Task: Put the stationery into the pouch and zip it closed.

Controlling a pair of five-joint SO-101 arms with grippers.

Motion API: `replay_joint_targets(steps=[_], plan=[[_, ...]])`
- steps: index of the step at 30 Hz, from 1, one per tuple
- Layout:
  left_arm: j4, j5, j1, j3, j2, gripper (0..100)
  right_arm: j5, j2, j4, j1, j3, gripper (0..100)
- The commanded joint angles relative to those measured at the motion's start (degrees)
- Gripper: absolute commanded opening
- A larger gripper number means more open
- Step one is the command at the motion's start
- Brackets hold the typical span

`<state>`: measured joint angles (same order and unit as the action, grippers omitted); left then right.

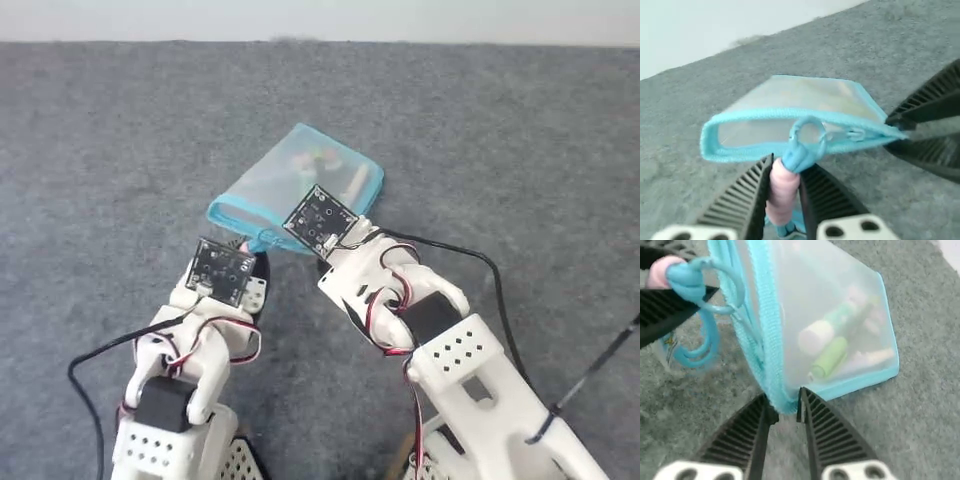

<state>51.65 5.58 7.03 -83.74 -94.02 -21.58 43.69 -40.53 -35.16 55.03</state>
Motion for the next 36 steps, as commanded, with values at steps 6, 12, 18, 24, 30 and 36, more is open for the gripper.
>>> replay_joint_targets(steps=[6,12,18,24,30,36], plan=[[0.3,-0.3,-2.3,4.0,0.4,1,0.4,0.0,-3.0,1.6,-2.1,0.7],[0.4,-0.3,-2.5,3.9,0.4,1,0.0,0.0,-3.6,7.5,-2.1,0.6],[0.4,0.0,-4.4,3.9,0.4,1,1.3,0.1,-3.6,8.0,-2.3,0.7],[0.5,0.0,-3.6,4.3,0.4,1,1.1,5.2,-6.2,-1.8,-0.4,8.3],[6.9,3.3,4.0,8.6,0.3,1,3.1,15.3,-10.2,-2.2,1.0,25.8],[9.6,6.2,11.8,13.8,0.4,1,1.9,22.9,-8.4,-2.2,7.2,27.0]])
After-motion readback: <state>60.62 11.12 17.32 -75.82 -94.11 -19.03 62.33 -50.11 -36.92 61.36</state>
